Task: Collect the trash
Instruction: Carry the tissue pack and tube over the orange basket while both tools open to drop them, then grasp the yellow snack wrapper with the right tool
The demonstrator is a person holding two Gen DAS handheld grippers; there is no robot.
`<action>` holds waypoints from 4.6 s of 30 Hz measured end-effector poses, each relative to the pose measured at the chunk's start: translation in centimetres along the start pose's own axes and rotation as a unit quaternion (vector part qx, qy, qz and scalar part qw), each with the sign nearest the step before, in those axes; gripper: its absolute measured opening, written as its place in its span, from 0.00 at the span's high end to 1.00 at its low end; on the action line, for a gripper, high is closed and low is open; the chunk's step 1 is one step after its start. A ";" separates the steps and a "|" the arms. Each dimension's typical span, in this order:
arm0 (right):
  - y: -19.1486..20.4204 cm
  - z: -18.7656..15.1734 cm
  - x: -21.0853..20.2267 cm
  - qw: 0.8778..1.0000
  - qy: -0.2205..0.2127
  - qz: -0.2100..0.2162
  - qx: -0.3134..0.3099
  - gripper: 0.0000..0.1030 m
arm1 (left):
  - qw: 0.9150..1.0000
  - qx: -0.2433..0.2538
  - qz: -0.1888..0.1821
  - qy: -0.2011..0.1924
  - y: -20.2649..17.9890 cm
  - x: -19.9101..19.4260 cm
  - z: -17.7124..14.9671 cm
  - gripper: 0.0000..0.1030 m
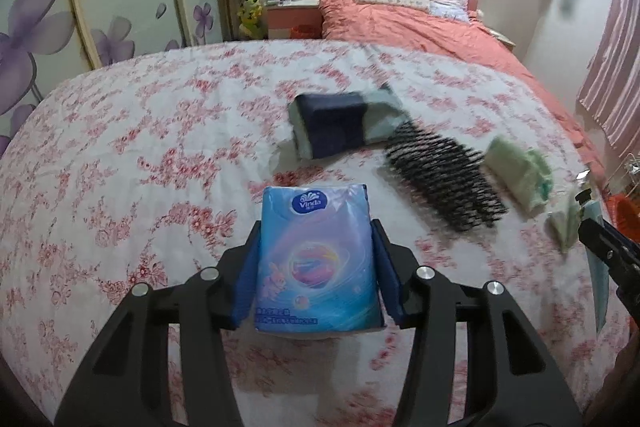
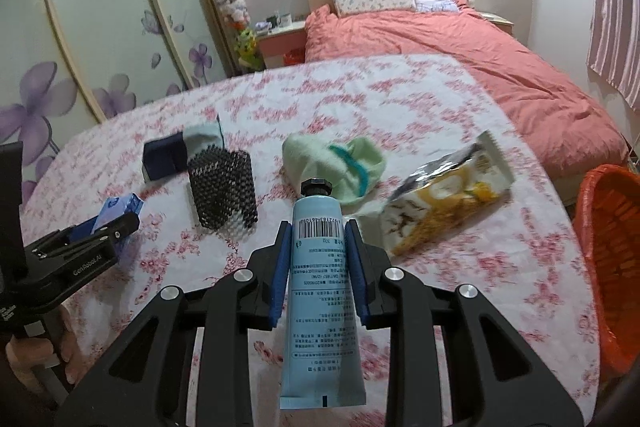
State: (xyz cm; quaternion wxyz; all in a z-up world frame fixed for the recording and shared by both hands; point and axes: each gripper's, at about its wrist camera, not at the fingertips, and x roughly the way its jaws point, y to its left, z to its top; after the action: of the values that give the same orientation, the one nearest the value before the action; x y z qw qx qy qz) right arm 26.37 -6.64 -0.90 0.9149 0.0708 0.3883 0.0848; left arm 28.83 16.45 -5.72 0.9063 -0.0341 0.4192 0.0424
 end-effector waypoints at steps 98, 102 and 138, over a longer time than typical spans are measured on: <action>-6.1 2.1 2.5 0.991 0.031 -0.095 0.088 0.26 | 1.000 0.023 0.007 -0.007 -4.6 -0.4 -1.6 0.04; -6.2 1.4 3.5 0.986 0.051 -0.143 0.071 0.28 | 1.000 0.019 0.001 -0.008 -4.4 -0.5 -1.5 0.04; -8.5 -1.5 1.1 0.996 0.039 -0.064 0.044 0.55 | 0.996 0.058 -0.051 0.036 -9.9 4.3 1.0 0.34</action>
State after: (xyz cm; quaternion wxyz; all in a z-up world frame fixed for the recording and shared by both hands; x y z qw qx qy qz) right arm 26.88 -14.61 -4.32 0.8986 0.0822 0.4309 0.0116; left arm 33.43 6.88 -8.06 0.8921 -0.0044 0.4509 -0.0299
